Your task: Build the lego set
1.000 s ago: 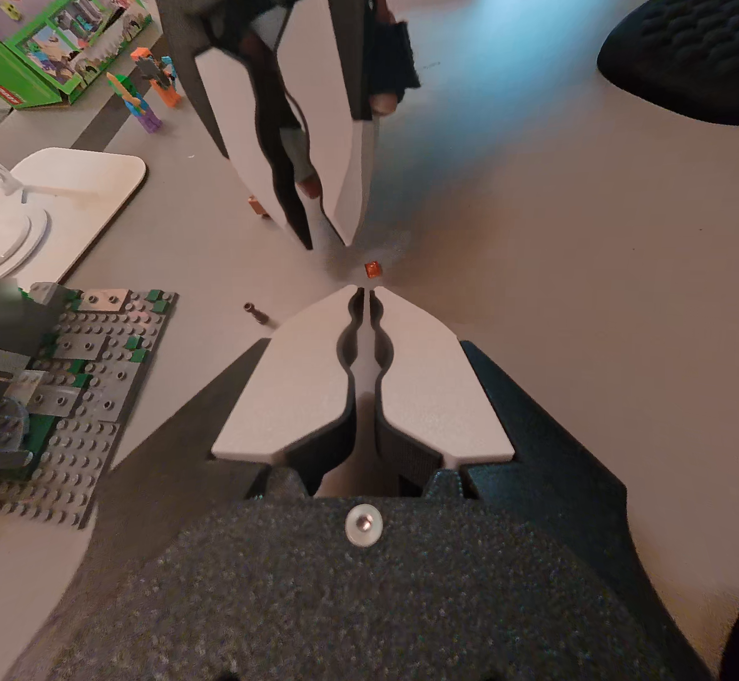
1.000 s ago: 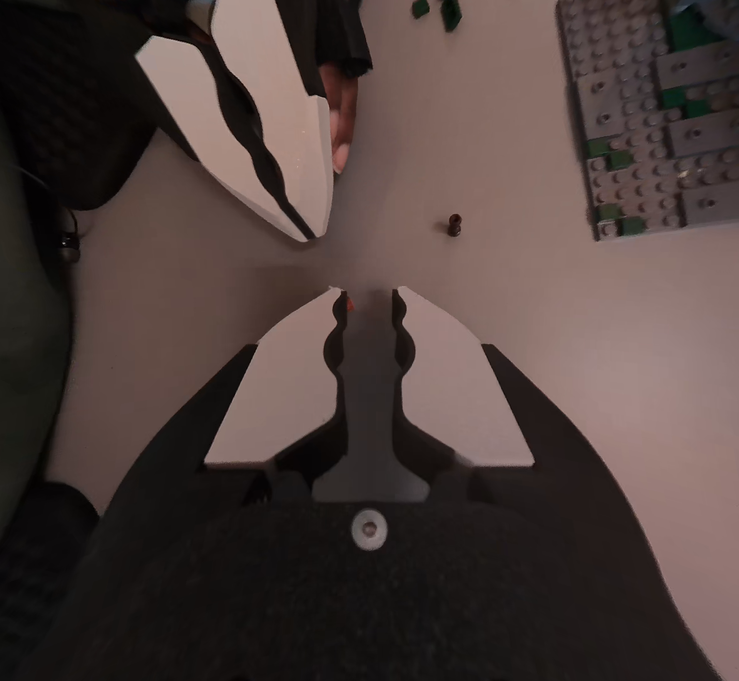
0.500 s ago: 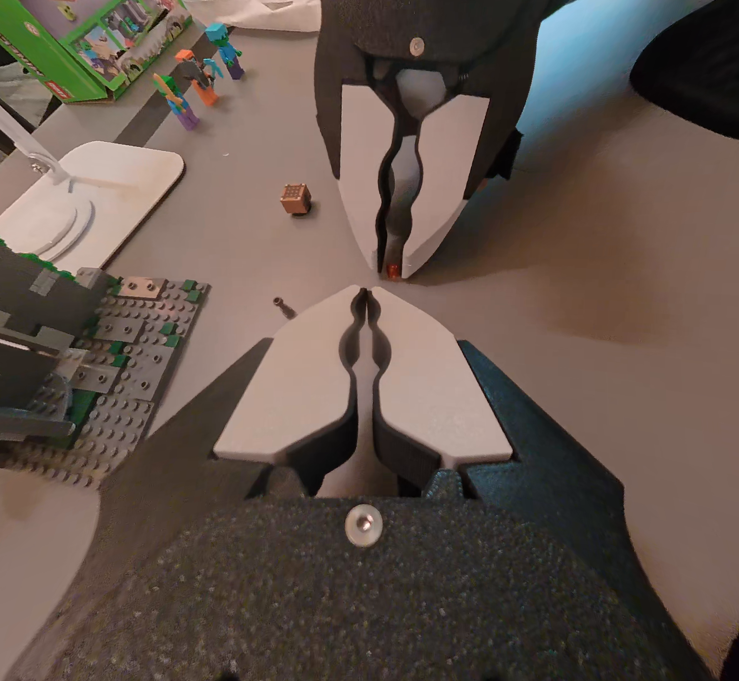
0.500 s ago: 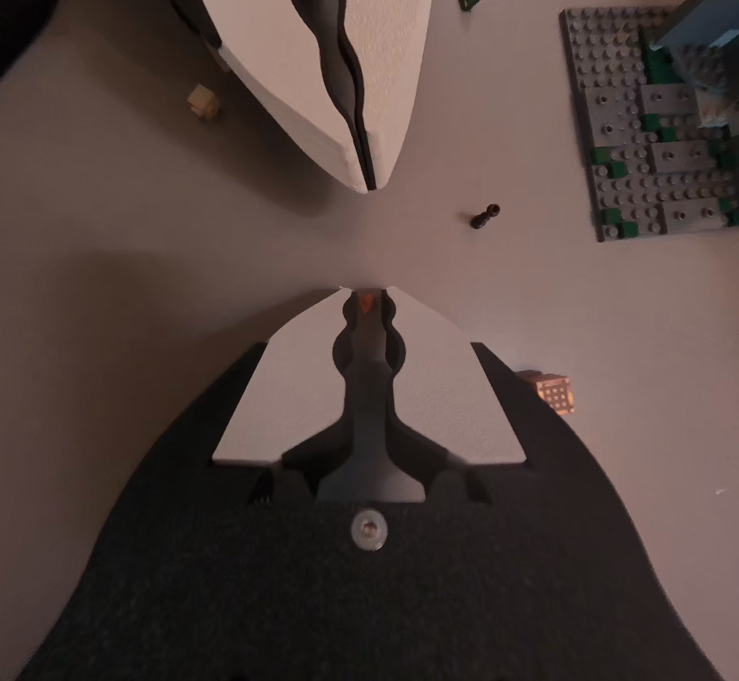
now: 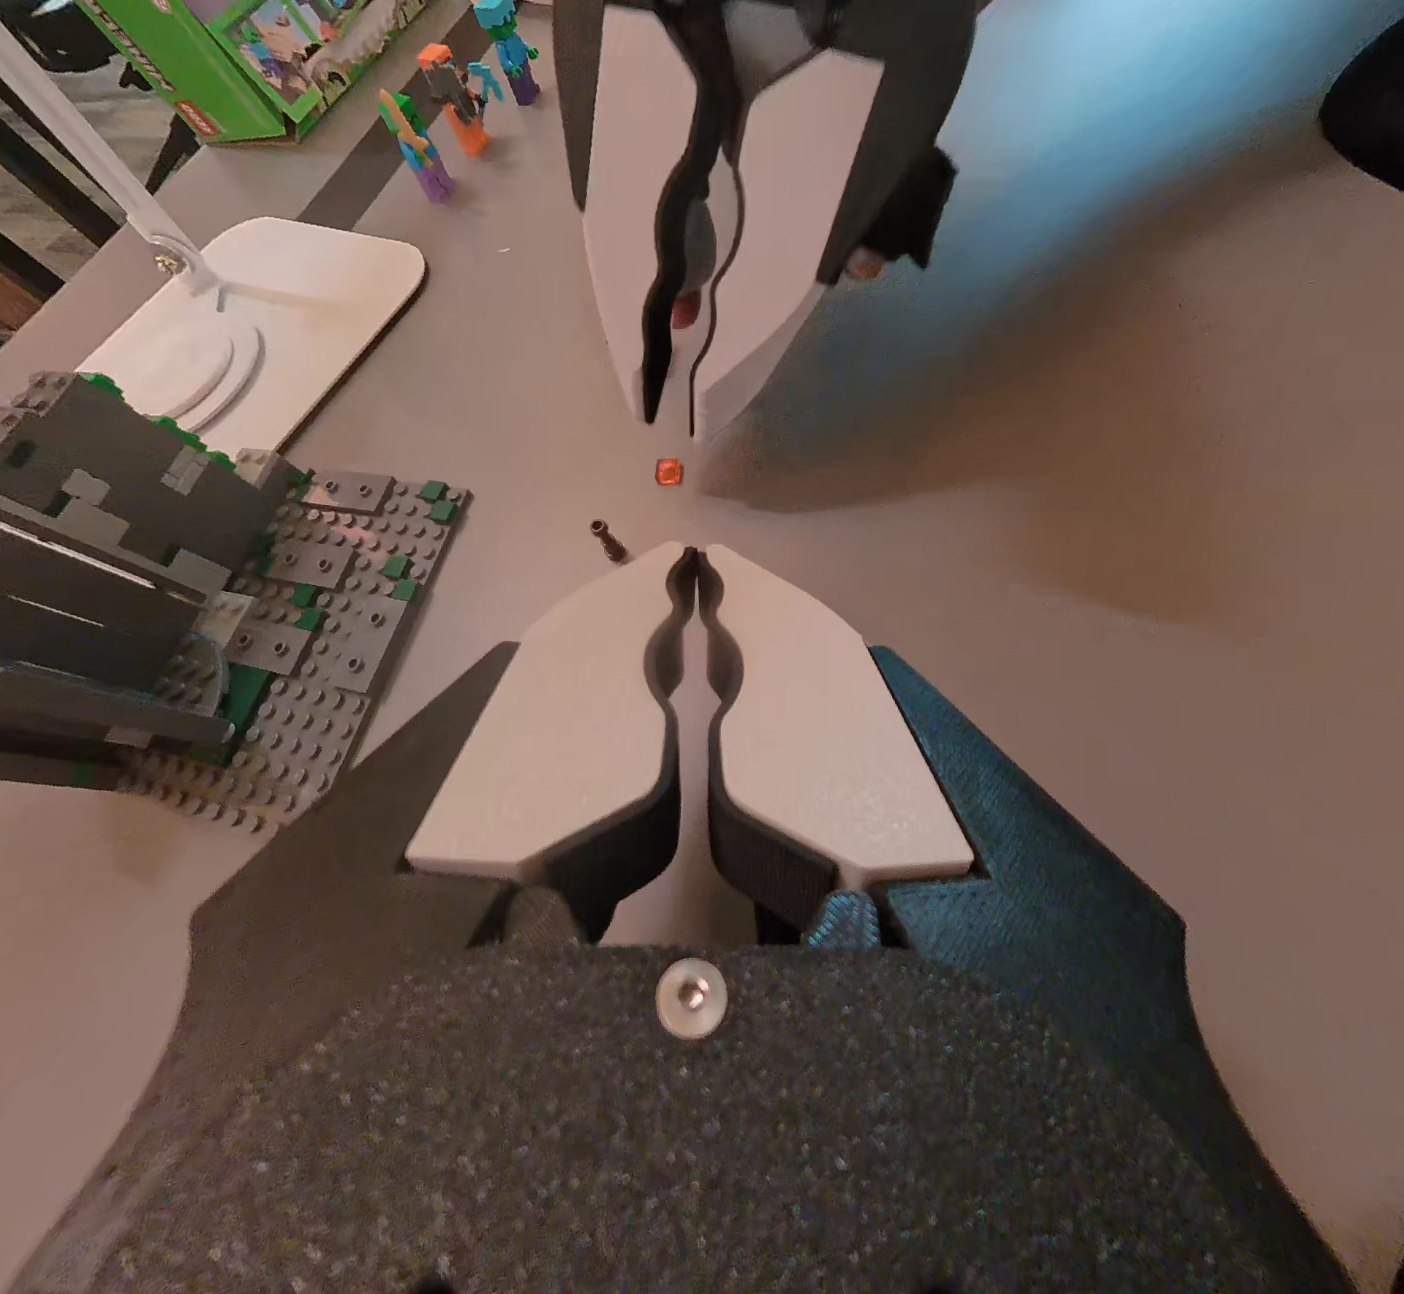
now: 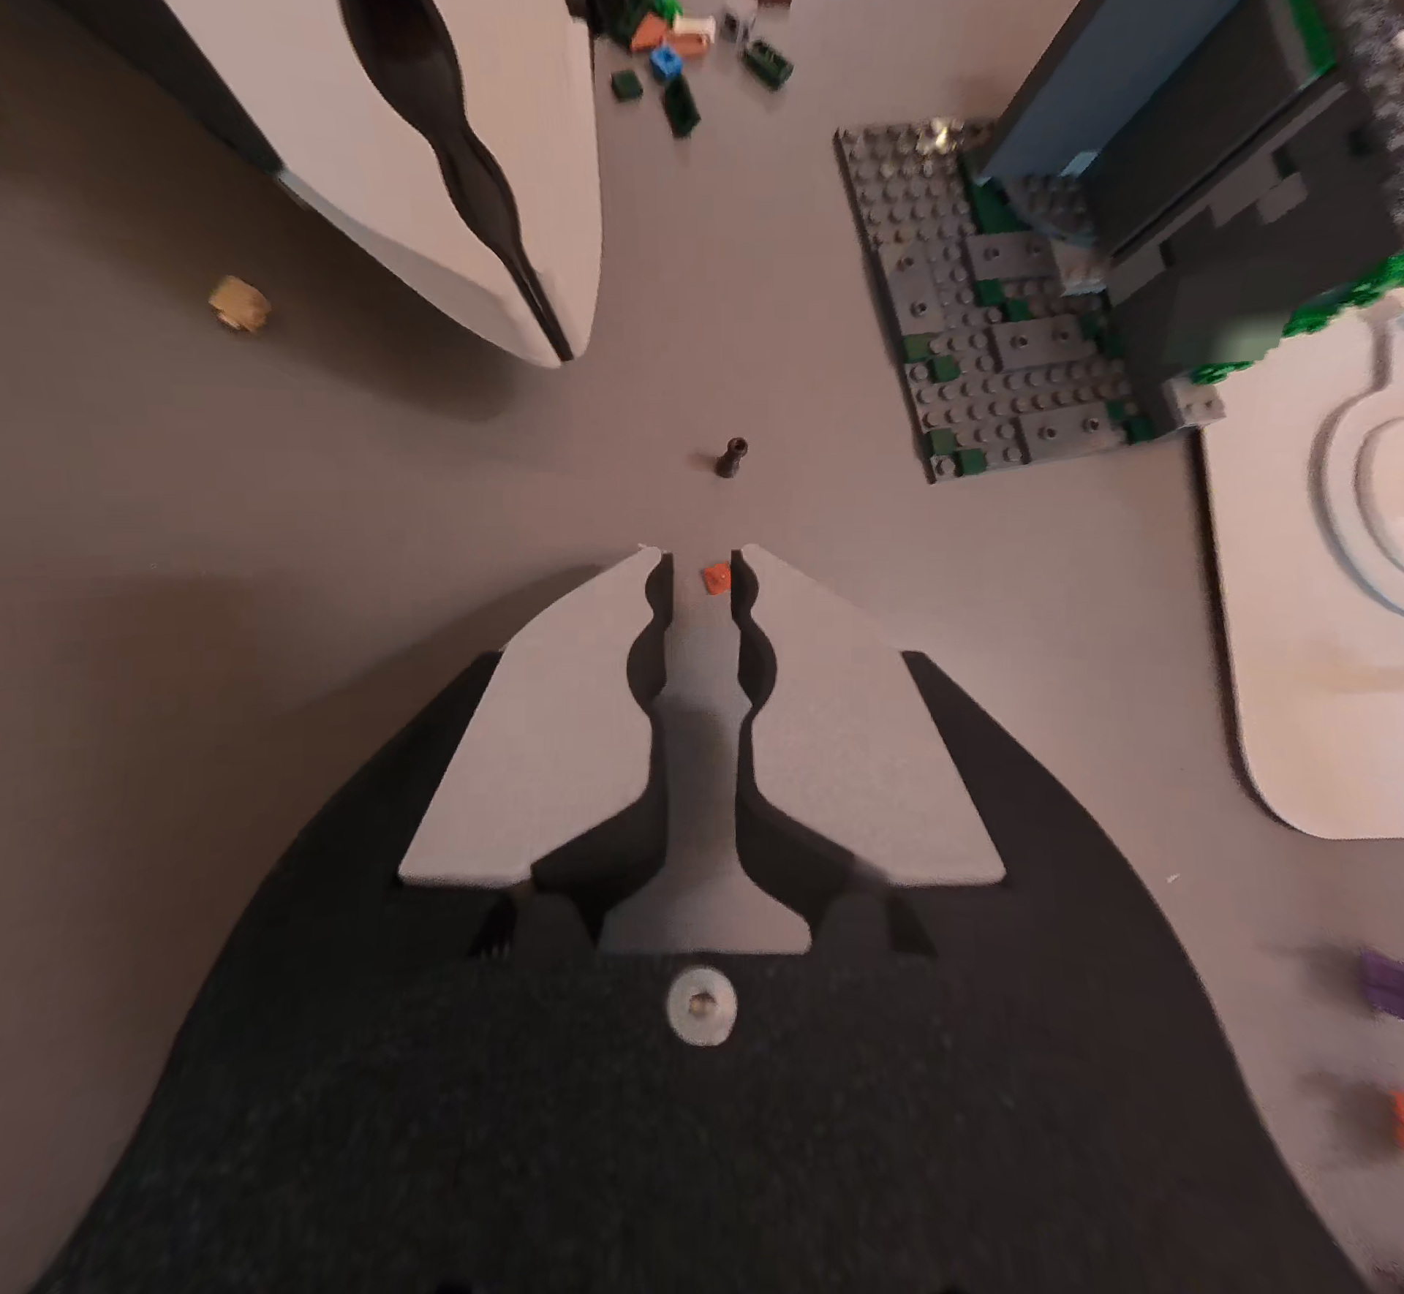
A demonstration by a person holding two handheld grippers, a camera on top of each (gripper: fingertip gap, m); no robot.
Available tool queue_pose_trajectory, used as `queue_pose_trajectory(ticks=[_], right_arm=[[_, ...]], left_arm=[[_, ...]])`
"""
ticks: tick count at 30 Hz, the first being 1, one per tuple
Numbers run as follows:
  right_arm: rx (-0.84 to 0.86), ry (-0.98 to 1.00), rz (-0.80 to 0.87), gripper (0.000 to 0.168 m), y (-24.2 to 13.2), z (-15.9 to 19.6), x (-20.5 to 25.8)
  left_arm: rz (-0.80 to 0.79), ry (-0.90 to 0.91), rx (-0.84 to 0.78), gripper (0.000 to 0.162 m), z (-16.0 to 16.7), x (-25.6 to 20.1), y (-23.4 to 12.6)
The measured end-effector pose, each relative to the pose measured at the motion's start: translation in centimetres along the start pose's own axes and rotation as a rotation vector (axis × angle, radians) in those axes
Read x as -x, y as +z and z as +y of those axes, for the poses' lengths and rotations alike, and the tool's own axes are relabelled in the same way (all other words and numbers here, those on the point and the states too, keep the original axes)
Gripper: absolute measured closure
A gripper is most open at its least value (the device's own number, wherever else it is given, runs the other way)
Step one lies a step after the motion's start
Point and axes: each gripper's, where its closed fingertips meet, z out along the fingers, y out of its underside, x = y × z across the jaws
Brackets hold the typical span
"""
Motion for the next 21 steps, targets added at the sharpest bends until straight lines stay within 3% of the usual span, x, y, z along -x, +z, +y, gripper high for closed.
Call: queue_pose_trajectory(ticks=[5,9,12,15,21], right_arm=[[-0.163,0.079,-0.005,0.151,-2.3,-0.7,0.9],[-0.236,0.148,0.003,0.152,-3.6,0.2,1.1],[-0.269,0.179,-0.001,0.154,-4.1,0.9,1.3],[-0.302,0.207,-0.019,0.154,-4.3,1.2,1.7],[-0.305,0.178,-0.024,0.155,-4.5,1.1,2.5]], left_arm=[[-0.055,-0.022,0.012,0.158,-1.2,1.7,-2.4],[-0.217,-0.026,0.097,0.155,-2.5,6.3,-8.0],[-0.2,0.007,0.24,0.156,-2.0,8.8,-11.6],[-0.099,0.121,0.438,0.157,1.2,10.5,-12.8],[0.117,0.095,0.717,0.145,9.3,11.6,-11.5]])
